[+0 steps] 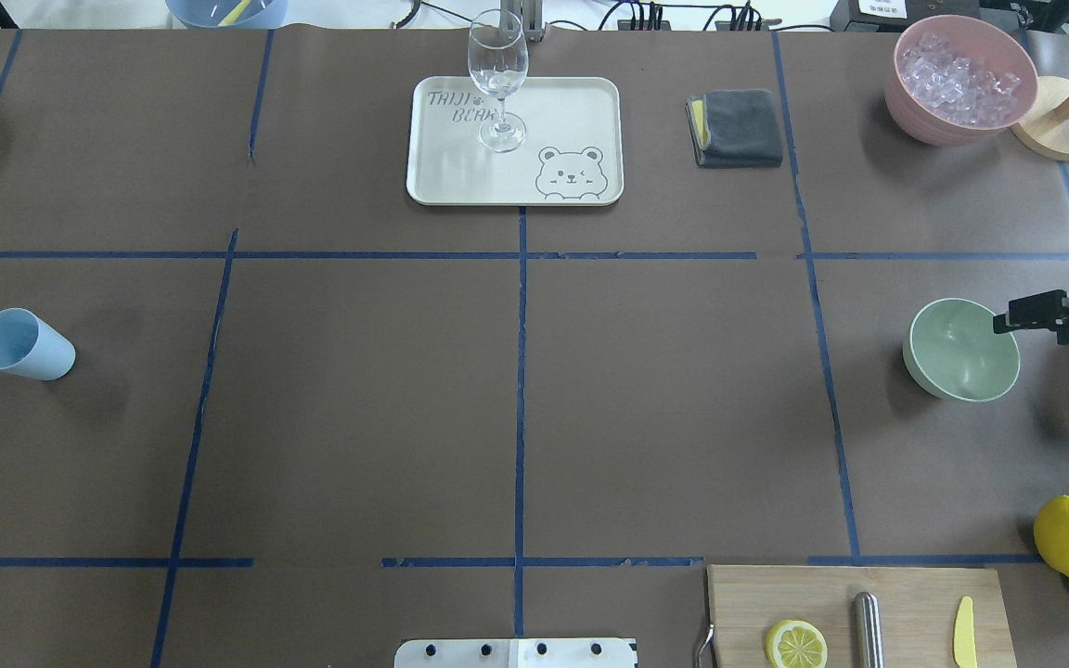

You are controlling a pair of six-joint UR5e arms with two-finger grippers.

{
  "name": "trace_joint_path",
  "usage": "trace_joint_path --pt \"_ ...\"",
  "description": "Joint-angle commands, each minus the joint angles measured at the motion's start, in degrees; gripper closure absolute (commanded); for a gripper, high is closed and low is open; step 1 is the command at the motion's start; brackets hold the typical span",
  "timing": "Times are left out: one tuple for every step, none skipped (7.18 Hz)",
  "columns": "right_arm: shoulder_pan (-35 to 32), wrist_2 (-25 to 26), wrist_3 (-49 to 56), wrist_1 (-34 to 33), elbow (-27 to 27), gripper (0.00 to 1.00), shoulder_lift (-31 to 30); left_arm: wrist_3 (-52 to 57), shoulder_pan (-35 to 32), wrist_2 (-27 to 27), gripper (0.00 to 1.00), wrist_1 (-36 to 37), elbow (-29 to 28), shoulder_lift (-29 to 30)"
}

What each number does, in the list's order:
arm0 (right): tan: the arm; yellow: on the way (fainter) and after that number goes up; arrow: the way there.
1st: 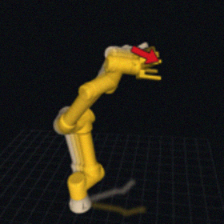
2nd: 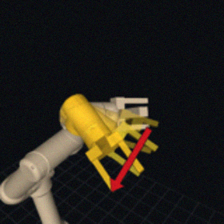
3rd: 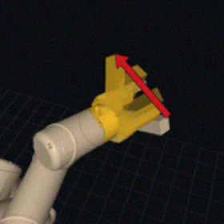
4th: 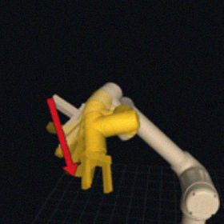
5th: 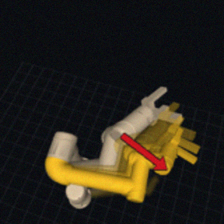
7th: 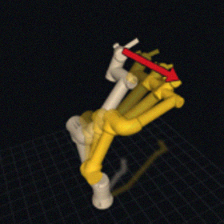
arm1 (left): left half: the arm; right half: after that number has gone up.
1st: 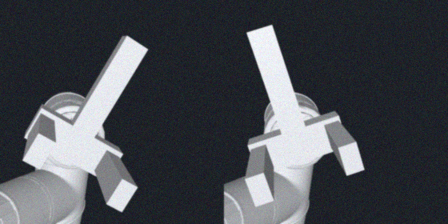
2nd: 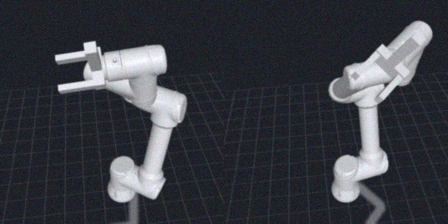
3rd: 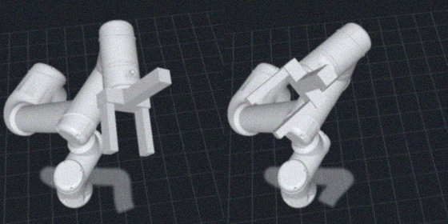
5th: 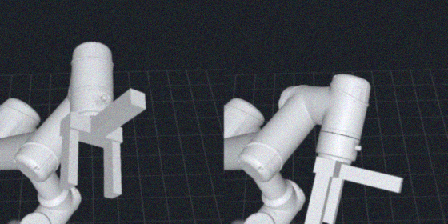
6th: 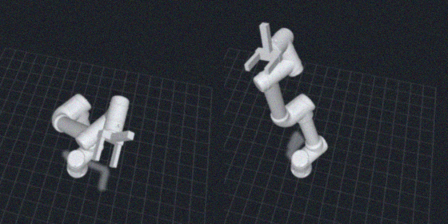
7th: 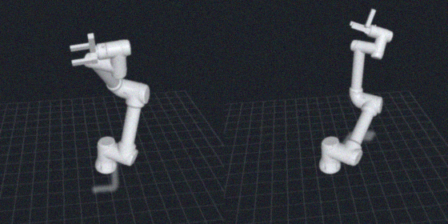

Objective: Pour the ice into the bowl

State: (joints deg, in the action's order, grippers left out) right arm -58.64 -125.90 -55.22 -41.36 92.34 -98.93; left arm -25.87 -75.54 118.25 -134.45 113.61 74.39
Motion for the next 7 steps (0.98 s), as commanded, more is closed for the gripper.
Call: trace_joint_path --pt "1.7 0.8 -0.3 0.6 -0.7 0.05 0.0 -2.6 1.1 -0.3 0.00 -6.0 -0.1 -3.4" --pt "1.8 0.8 -0.8 0.5 -0.7 0.43 0.1 -3.7 1.8 -0.5 0.00 -7.1 -0.1 -3.8" --pt "1.8 0.7 -0.9 0.5 -0.7 0.99 0.4 -3.8 2.1 -0.5 0.00 -7.5 -0.1 -4.3" --pt "1.8 0.0 -1.0 2.0 -0.6 1.00 0.4 -4.1 3.1 -2.5 0.00 -8.8 -0.1 -4.6" --pt "1.8 -0.9 -1.0 2.9 -0.7 1.00 0.5 -6.4 5.5 -4.6 0.00 -10.4 -0.3 -5.4" --pt "1.8 -2.5 -1.2 2.7 -0.1 1.00 0.7 -13.2 10.4 -7.4 0.00 -15.0 -0.4 -6.6" --pt "1.7 -4.6 -1.2 2.1 1.2 1.00 0.9 -20.8 18.2 -13.2 0.00 -17.8 -0.4 -7.1"
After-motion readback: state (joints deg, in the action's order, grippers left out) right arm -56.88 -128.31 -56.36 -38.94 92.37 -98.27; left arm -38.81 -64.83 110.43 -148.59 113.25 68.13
